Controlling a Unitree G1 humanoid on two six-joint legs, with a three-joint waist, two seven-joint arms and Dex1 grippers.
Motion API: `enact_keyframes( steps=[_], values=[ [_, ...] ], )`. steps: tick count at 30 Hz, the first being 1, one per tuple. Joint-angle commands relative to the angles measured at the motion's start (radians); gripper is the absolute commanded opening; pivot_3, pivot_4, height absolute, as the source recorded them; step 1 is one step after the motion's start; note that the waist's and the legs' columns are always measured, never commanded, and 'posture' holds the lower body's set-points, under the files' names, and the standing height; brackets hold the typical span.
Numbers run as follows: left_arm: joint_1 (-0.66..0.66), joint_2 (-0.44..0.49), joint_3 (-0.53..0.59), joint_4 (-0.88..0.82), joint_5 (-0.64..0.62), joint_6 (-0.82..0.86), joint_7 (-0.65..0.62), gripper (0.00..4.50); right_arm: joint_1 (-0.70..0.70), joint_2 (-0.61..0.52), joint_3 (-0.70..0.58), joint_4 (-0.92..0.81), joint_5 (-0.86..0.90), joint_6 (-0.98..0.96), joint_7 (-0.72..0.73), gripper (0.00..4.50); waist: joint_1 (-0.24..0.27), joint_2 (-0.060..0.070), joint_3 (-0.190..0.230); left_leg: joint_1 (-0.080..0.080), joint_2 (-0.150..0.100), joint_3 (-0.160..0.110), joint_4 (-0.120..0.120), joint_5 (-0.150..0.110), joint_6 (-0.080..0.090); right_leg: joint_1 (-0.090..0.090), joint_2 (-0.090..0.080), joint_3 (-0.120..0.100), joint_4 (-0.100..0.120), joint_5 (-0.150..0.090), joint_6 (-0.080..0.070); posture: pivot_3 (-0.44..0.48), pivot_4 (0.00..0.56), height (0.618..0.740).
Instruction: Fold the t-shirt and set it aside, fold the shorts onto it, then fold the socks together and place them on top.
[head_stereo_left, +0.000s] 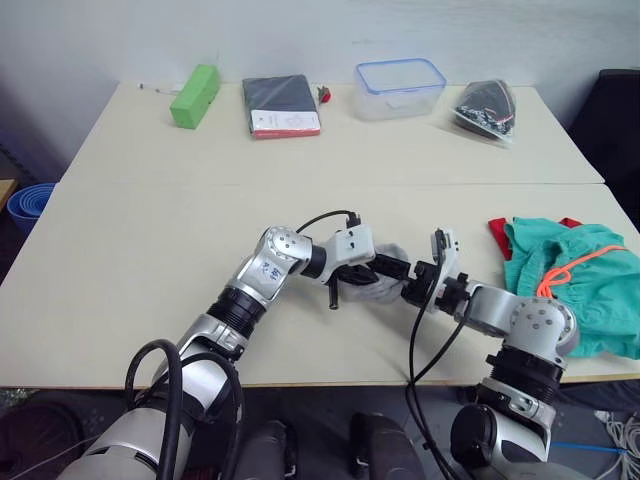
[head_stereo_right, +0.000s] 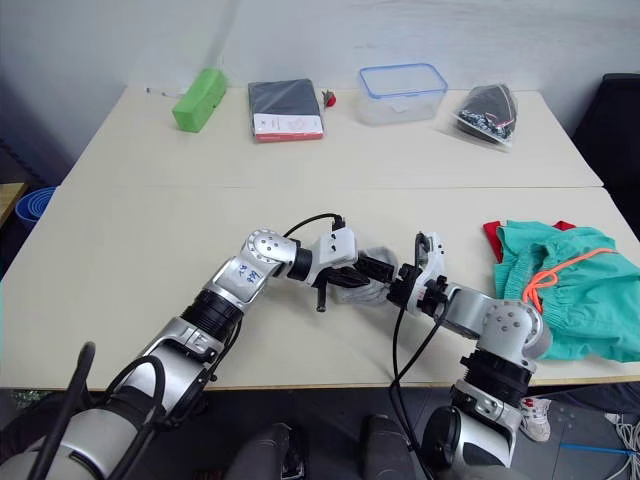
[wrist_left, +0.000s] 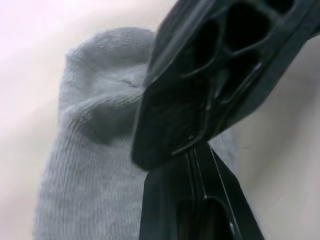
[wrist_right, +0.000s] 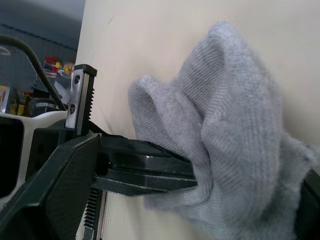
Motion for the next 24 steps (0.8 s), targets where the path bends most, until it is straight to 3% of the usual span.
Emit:
enact_keyframes(
  steps=[1, 10, 13, 16, 19, 24],
  values=[
    [0.001, 0.001, -0.004, -0.046, 0.003, 0.004, -0.009, 0.00, 0.031, 0.013, 0.065, 0.112, -0.055, -0.008, -0.031, 3.16, -0.003, 0.001, -0.001, 0.000, 0.000, 0.000, 0.000, 0.000, 0.000, 0.000, 0.000, 0.000, 0.000, 0.000, 0.000, 0.000, 0.150, 0.740],
    [0.063, 0.046, 0.022, -0.147, -0.031, 0.063, -0.029, 0.00, 0.035, 0.004, 0.066, 0.120, -0.042, -0.023, -0.030, 0.20, -0.006, -0.003, -0.009, 0.001, 0.001, 0.000, -0.002, 0.000, -0.002, 0.000, 0.000, 0.000, 0.000, -0.001, -0.001, 0.000, 0.150, 0.740],
    [0.109, 0.082, 0.066, -0.273, -0.106, 0.149, -0.071, 0.61, 0.039, 0.002, 0.049, 0.107, -0.034, -0.018, -0.038, 0.04, -0.005, -0.003, -0.010, 0.002, 0.001, -0.001, -0.002, -0.001, -0.002, 0.001, -0.001, 0.000, -0.003, -0.001, -0.001, 0.000, 0.150, 0.740],
    [0.163, 0.150, 0.120, -0.450, -0.221, 0.257, -0.145, 1.53, 0.041, -0.001, 0.020, 0.078, -0.017, 0.001, -0.045, 0.04, -0.007, -0.002, -0.009, 0.002, 0.002, -0.001, -0.002, -0.002, -0.005, 0.000, -0.001, 0.001, -0.003, -0.001, -0.002, 0.000, 0.150, 0.740],
    [0.224, 0.274, 0.222, -0.623, -0.372, 0.395, -0.219, 2.45, 0.038, -0.003, -0.055, 0.010, 0.021, 0.052, -0.062, 0.04, -0.004, 0.002, -0.007, 0.001, 0.002, -0.002, -0.003, -0.001, -0.005, -0.001, -0.001, 0.001, -0.003, -0.002, -0.003, 0.000, 0.150, 0.740],
    [0.264, 0.397, 0.318, -0.711, -0.501, 0.490, -0.246, 3.98, 0.058, -0.019, -0.165, -0.160, 0.208, 0.101, -0.120, 0.04, 0.023, 0.010, -0.004, -0.001, 0.000, -0.003, -0.007, 0.000, -0.004, -0.002, -0.001, 0.000, -0.004, -0.002, -0.004, 0.000, 0.150, 0.740]
  ],
)
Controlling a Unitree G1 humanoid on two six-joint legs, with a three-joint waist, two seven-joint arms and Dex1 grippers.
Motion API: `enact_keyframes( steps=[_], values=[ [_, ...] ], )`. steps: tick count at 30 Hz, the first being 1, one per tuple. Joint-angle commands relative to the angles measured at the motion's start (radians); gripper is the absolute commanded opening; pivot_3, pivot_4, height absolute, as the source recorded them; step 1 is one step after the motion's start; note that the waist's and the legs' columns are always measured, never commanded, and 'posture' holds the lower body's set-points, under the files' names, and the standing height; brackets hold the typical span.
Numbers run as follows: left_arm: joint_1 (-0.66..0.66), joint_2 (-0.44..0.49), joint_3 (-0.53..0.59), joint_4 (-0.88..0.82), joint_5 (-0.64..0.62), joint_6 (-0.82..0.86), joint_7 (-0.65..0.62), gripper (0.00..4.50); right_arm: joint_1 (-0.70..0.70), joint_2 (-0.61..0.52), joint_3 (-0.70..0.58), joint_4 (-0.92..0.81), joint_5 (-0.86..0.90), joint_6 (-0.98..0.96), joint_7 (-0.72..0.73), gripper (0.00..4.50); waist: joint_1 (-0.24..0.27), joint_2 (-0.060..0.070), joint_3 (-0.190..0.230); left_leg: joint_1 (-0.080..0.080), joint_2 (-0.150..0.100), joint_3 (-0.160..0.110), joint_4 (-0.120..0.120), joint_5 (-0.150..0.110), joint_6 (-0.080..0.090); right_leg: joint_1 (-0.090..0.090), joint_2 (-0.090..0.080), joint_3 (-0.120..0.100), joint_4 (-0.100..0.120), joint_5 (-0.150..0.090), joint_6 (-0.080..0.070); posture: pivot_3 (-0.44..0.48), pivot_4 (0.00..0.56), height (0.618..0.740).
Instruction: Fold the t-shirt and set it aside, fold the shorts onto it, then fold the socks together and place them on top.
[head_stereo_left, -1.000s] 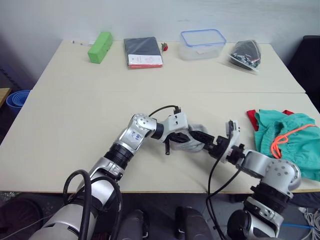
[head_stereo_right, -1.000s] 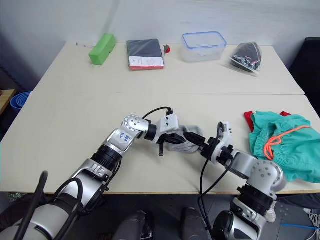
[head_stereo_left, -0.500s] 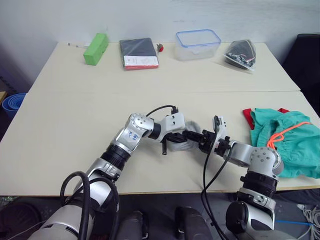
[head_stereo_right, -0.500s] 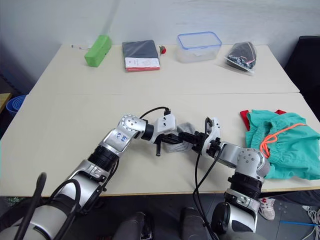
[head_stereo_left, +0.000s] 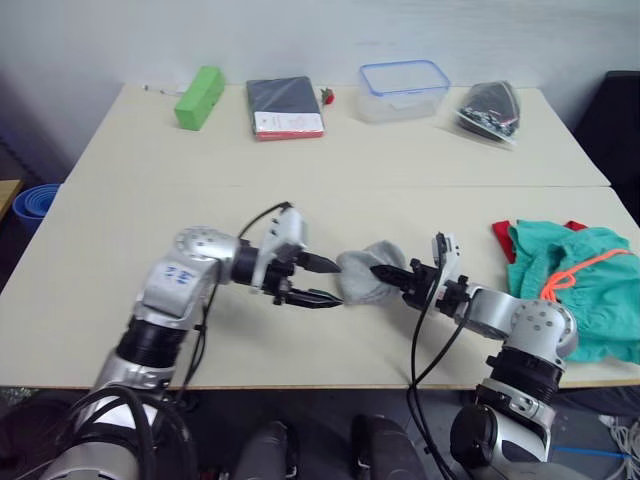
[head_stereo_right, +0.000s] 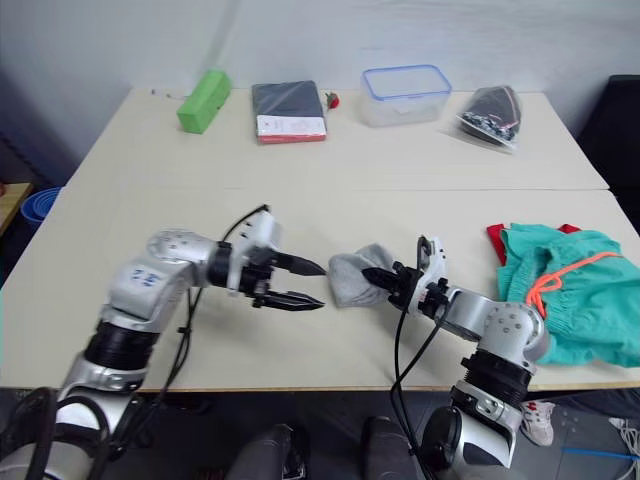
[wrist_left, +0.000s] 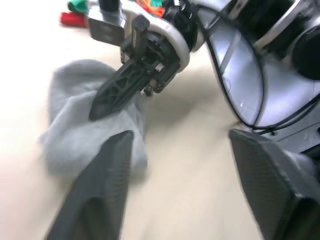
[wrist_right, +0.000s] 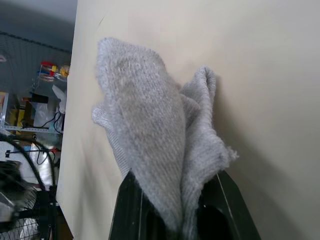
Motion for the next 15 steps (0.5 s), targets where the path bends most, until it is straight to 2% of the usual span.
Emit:
enact_keyframes(
  steps=[1, 2, 5, 9, 12, 15],
  values=[
    [0.008, 0.028, 0.056, -0.057, -0.082, 0.029, -0.002, 4.31, 0.035, -0.024, -0.073, -0.123, 0.181, 0.032, -0.056, 0.04, 0.010, 0.002, 0.002, -0.001, -0.001, -0.001, 0.000, 0.000, 0.000, 0.000, -0.001, 0.000, 0.000, 0.000, 0.000, 0.000, 0.150, 0.740],
    [0.003, 0.024, 0.065, -0.054, -0.091, 0.020, 0.010, 4.50, 0.048, -0.067, -0.097, -0.155, 0.281, 0.032, -0.067, 0.04, 0.013, 0.004, 0.002, -0.002, -0.002, -0.001, 0.000, 0.000, 0.001, -0.001, -0.001, 0.000, -0.001, 0.000, 0.000, 0.000, 0.150, 0.740],
    [-0.019, -0.004, 0.082, -0.042, -0.114, -0.005, 0.043, 4.50, 0.084, -0.228, -0.174, -0.179, 0.574, 0.024, -0.129, 0.04, 0.028, 0.011, 0.007, -0.004, -0.005, 0.000, 0.000, -0.001, 0.007, 0.000, -0.002, 0.000, -0.005, 0.002, 0.003, 0.000, 0.150, 0.740],
    [-0.040, -0.031, 0.091, -0.037, -0.134, -0.033, 0.072, 4.50, 0.296, -0.575, -0.179, -0.084, 1.000, -0.169, -0.252, 0.04, 0.040, 0.010, 0.008, -0.004, -0.006, 0.000, 0.000, -0.002, 0.009, 0.003, -0.001, -0.001, -0.011, 0.003, 0.005, 0.000, 0.150, 0.740],
    [-0.050, -0.036, 0.099, -0.045, -0.173, -0.011, 0.075, 4.50, 0.466, -0.792, -0.262, 0.017, 1.105, -0.227, -0.237, 0.04, 0.045, 0.009, 0.009, -0.003, -0.005, 0.005, -0.004, -0.002, 0.010, 0.004, 0.005, -0.002, -0.016, 0.003, 0.005, 0.000, 0.150, 0.740],
    [-0.054, -0.041, 0.107, -0.045, -0.201, -0.002, 0.088, 4.50, 0.586, -0.916, -0.352, 0.141, 1.058, -0.246, -0.175, 0.04, 0.047, 0.007, 0.010, -0.001, -0.003, 0.012, -0.004, -0.002, 0.011, 0.004, 0.010, -0.002, -0.019, 0.005, 0.010, 0.000, 0.150, 0.740]
  ],
)
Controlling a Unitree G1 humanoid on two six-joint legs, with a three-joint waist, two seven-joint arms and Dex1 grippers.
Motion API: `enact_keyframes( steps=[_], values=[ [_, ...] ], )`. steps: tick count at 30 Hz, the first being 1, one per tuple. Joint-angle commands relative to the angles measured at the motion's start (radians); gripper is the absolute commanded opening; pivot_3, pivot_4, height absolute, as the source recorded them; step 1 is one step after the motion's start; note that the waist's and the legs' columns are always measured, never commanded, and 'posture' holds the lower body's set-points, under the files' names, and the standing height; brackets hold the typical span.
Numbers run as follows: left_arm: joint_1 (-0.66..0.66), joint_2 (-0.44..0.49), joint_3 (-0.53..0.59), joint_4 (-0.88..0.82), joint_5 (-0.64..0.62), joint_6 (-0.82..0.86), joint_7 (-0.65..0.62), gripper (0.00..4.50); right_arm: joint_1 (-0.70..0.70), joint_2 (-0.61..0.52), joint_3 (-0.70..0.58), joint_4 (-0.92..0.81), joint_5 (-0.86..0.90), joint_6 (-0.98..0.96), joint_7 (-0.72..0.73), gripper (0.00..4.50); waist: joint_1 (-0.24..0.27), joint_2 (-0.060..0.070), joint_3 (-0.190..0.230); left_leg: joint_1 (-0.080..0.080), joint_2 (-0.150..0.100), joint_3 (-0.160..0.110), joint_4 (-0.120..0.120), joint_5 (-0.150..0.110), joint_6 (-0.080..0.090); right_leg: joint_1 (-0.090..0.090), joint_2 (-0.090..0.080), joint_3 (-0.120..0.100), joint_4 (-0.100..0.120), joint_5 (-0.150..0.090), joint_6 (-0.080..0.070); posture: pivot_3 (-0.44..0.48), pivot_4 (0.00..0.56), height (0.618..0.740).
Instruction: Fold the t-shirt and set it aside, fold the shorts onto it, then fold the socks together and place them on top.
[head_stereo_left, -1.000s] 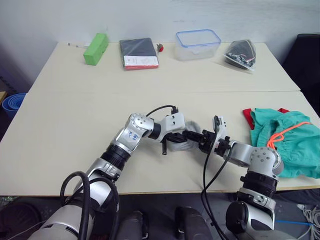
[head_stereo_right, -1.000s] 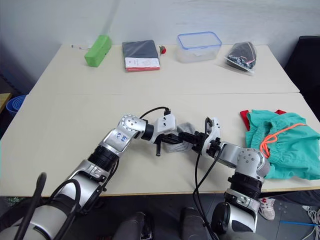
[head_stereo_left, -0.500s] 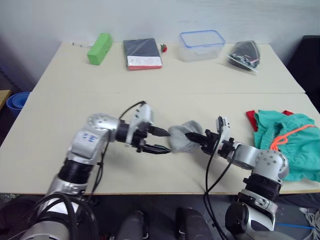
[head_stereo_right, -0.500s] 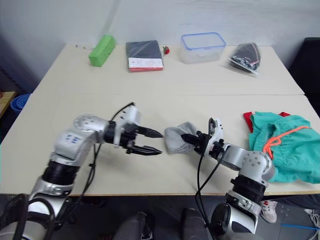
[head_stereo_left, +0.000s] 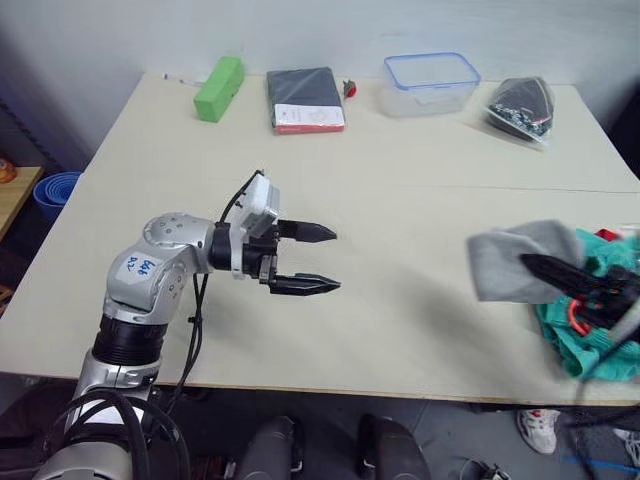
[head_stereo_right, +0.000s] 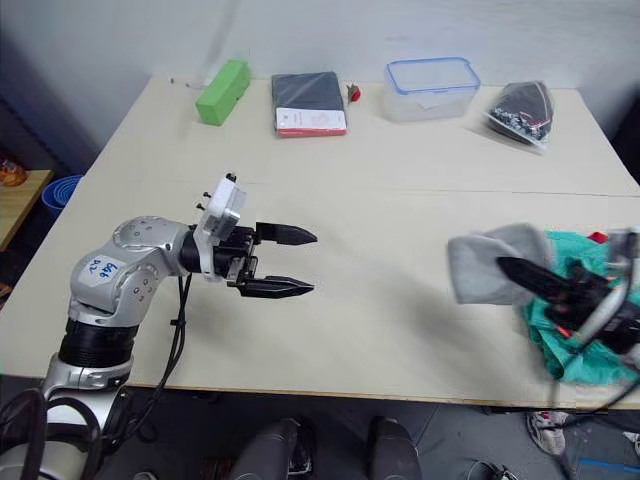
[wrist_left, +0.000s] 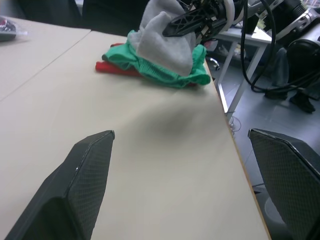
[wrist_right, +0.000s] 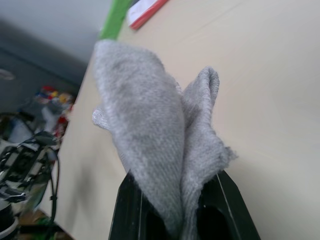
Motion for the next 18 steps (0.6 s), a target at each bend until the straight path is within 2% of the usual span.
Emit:
enact_keyframes(
  steps=[1, 4, 7, 12, 15, 18],
  values=[
    [-0.015, 0.001, 0.023, -0.029, -0.045, 0.001, 0.014, 4.50, 0.071, -0.092, -0.109, 0.125, -0.034, -0.053, 0.073, 0.04, -0.001, -0.002, 0.001, 0.000, 0.001, 0.002, 0.001, 0.000, 0.000, 0.000, 0.001, 0.002, -0.001, 0.001, 0.001, 0.000, 0.150, 0.740],
    [-0.006, 0.000, 0.018, -0.029, -0.048, -0.010, 0.029, 4.50, 0.098, -0.156, -0.089, 0.267, -0.236, -0.126, 0.187, 0.04, -0.001, -0.004, 0.002, 0.001, 0.002, 0.005, 0.002, 0.001, 0.002, -0.001, 0.002, 0.007, -0.003, 0.003, 0.005, 0.000, 0.150, 0.740],
    [0.005, 0.000, 0.010, -0.045, -0.049, -0.014, 0.044, 4.50, 0.084, -0.216, 0.034, 0.398, -0.463, -0.218, 0.357, 0.04, 0.000, -0.004, 0.002, 0.001, 0.002, 0.007, 0.005, 0.001, 0.004, -0.001, 0.002, 0.011, -0.005, 0.006, 0.006, 0.000, 0.150, 0.740],
    [0.000, 0.000, 0.015, -0.061, -0.064, -0.002, 0.069, 4.50, -0.085, -0.223, 0.282, 0.589, -0.801, -0.440, 0.485, 0.04, -0.012, -0.002, 0.002, 0.000, 0.003, 0.008, 0.007, 0.001, 0.002, -0.003, 0.000, 0.016, -0.004, 0.008, 0.005, 0.000, 0.150, 0.740],
    [-0.001, 0.003, 0.014, -0.071, -0.071, 0.004, 0.082, 4.50, -0.167, -0.212, 0.332, 0.691, -0.915, -0.508, 0.510, 1.05, -0.016, 0.001, 0.002, 0.000, 0.003, 0.009, 0.007, 0.001, 0.001, -0.005, 0.002, 0.015, -0.001, 0.007, 0.004, 0.000, 0.150, 0.740],
    [-0.005, 0.016, 0.024, -0.080, -0.095, 0.027, 0.088, 4.50, -0.209, -0.207, 0.306, 0.762, -0.967, -0.557, 0.553, 2.11, -0.011, 0.002, 0.002, 0.000, 0.003, 0.009, 0.007, 0.003, 0.000, -0.004, 0.003, 0.013, 0.000, 0.007, 0.004, 0.000, 0.150, 0.740]
  ],
)
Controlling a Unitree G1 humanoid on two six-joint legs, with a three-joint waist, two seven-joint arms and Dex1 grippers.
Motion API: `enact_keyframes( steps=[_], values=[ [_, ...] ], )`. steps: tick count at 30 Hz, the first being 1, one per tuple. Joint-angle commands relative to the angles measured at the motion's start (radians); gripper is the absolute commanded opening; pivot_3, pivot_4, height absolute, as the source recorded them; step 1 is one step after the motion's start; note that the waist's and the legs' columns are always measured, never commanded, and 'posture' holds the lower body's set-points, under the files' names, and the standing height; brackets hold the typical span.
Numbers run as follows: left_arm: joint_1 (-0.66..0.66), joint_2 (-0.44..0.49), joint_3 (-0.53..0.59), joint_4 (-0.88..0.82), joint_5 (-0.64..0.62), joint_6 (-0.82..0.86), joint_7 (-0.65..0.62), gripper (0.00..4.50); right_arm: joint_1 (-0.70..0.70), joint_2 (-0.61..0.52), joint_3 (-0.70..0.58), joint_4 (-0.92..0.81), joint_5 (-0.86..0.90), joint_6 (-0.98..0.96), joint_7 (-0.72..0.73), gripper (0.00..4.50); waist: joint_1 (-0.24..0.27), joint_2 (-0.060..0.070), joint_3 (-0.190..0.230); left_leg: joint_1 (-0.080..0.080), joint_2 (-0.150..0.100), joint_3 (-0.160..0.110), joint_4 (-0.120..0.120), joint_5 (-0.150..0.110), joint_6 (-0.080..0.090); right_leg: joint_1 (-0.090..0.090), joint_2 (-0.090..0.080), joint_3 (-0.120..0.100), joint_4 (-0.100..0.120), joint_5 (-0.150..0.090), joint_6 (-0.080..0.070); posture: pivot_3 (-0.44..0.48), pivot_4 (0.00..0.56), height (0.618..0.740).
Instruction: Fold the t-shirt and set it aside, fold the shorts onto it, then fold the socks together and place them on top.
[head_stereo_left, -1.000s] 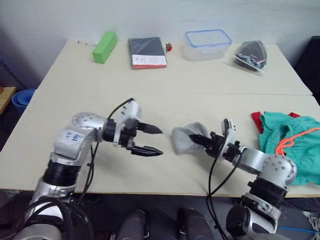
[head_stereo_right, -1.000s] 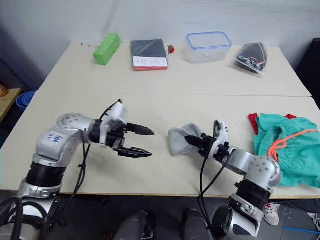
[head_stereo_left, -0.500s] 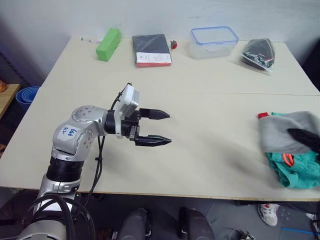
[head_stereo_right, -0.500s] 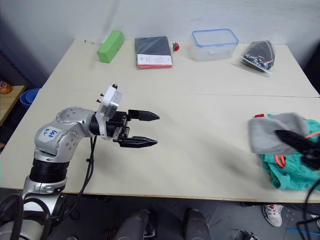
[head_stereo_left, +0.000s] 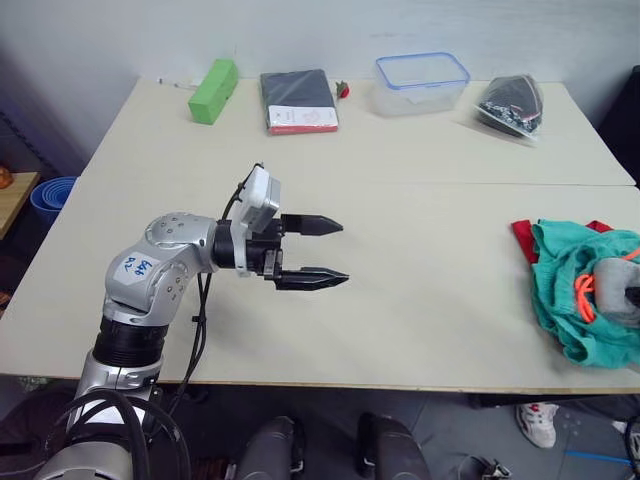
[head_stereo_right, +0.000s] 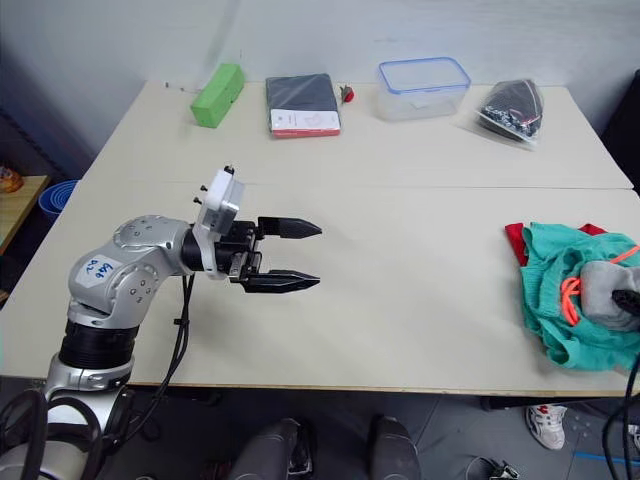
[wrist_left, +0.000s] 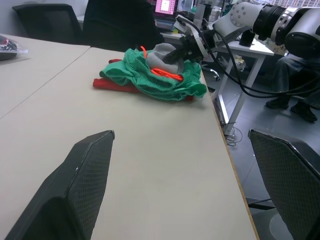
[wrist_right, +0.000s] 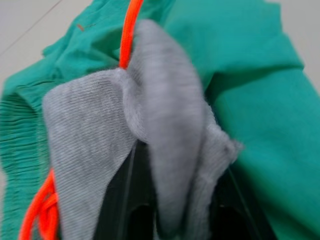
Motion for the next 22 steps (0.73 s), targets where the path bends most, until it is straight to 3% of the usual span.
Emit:
enact_keyframes(
  steps=[1, 3, 7, 11, 16, 19, 22],
  values=[
    [-0.017, 0.017, 0.027, -0.041, -0.047, 0.025, 0.009, 4.50, -0.014, -0.007, -0.040, 0.052, -0.077, -0.084, 0.062, 2.39, 0.002, 0.000, 0.000, 0.000, 0.000, 0.000, 0.000, 0.000, 0.000, 0.000, 0.000, 0.000, 0.000, 0.000, 0.000, 0.000, 0.150, 0.740],
    [-0.020, 0.026, 0.033, -0.031, -0.059, 0.035, 0.008, 4.50, 0.012, -0.013, -0.048, 0.038, -0.116, -0.116, 0.099, 3.11, 0.005, 0.000, 0.000, 0.000, 0.000, 0.001, 0.002, 0.000, 0.001, 0.001, 0.000, 0.000, -0.001, 0.000, 0.001, 0.000, 0.150, 0.740],
    [-0.029, 0.050, 0.046, -0.008, -0.097, 0.067, -0.011, 4.50, 0.191, -0.061, -0.097, -0.096, -0.195, -0.185, 0.288, 4.48, 0.017, 0.001, 0.000, 0.000, 0.000, 0.001, 0.003, -0.001, 0.000, 0.001, -0.001, 0.001, -0.001, 0.000, 0.001, 0.000, 0.150, 0.740],
    [-0.027, 0.093, 0.061, 0.006, -0.124, 0.091, -0.047, 4.50, 0.378, -0.138, -0.204, -0.131, -0.299, -0.259, 0.467, 4.48, 0.018, 0.005, 0.000, 0.000, 0.000, 0.002, 0.003, -0.002, 0.000, 0.001, -0.001, 0.002, -0.001, 0.000, 0.001, 0.000, 0.150, 0.740],
    [-0.020, 0.183, 0.086, 0.030, -0.146, 0.110, -0.110, 4.50, 0.621, -0.227, -0.436, -0.063, -0.461, -0.434, 0.768, 4.48, 0.017, 0.005, 0.001, 0.002, 0.001, 0.003, 0.003, -0.003, -0.002, 0.001, 0.001, 0.002, -0.001, 0.000, 0.001, 0.000, 0.150, 0.740],
    [-0.021, 0.209, 0.124, 0.053, -0.153, 0.099, -0.110, 4.50, 0.710, -0.256, -0.541, 0.030, -0.497, -0.503, 0.982, 4.48, 0.015, 0.002, 0.002, 0.002, 0.003, 0.003, 0.003, -0.005, -0.003, 0.001, 0.001, 0.002, -0.002, 0.000, 0.000, 0.000, 0.150, 0.740],
    [-0.023, 0.227, 0.158, 0.077, -0.166, 0.110, -0.108, 4.50, 0.722, -0.276, -0.559, 0.094, -0.523, -0.535, 1.074, 4.48, 0.015, 0.002, 0.002, 0.002, 0.002, 0.003, 0.003, -0.005, -0.003, 0.001, 0.000, 0.002, -0.002, 0.000, 0.000, 0.000, 0.150, 0.740]
  ],
)
